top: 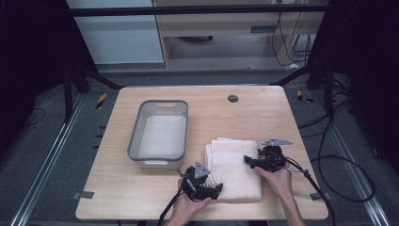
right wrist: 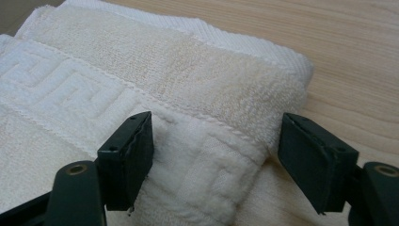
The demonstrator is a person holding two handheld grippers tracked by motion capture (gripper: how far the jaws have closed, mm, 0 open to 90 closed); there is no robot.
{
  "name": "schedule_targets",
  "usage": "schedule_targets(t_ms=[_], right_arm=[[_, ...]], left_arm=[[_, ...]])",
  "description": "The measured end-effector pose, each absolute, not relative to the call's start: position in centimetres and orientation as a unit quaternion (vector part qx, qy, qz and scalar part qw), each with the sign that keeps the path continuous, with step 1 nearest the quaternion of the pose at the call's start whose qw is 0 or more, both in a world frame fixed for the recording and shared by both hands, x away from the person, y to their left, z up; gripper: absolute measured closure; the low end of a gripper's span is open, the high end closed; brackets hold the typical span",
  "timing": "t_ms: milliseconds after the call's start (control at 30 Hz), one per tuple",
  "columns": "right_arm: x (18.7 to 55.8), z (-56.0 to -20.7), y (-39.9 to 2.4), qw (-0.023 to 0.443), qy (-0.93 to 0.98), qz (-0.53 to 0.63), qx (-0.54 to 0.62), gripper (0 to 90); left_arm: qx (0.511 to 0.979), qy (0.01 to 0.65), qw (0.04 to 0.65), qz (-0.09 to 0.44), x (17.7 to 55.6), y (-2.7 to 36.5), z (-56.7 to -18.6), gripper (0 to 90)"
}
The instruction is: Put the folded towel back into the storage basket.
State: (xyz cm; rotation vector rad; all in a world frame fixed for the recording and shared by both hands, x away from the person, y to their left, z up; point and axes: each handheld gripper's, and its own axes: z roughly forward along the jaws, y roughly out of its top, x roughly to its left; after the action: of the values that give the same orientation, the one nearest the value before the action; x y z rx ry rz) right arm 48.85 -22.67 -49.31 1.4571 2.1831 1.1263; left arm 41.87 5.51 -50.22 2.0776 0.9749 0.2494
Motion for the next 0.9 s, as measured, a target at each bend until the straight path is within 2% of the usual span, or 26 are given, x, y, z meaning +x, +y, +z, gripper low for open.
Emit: schedule_targets(t_ms=[167, 400, 433, 900], right_arm=[[49.0, -49.5, -22.59, 0.132, 0.757, 0.389, 0.509, 30.0], [49.01, -49.65, -22.46, 0.113, 0.754, 0.397, 0.511, 39.8], [48.94, -49.62, -22.39, 0.105, 0.753, 0.399, 0.513, 44.3], [48.9, -49.5, -22.23, 0.078, 0.744, 0.417, 0.517, 65.0]], left_arm=[[0.822, 0.387, 0.408, 0.087, 41.98, 5.56, -50.37, 23.7], [0.822, 0.384, 0.412, 0.081, 42.0, 5.4, -50.42, 26.3], [0.824, 0.382, 0.412, 0.077, 42.02, 5.39, -50.37, 29.3], [0.823, 0.382, 0.421, 0.024, 42.34, 5.41, -50.04, 55.9]])
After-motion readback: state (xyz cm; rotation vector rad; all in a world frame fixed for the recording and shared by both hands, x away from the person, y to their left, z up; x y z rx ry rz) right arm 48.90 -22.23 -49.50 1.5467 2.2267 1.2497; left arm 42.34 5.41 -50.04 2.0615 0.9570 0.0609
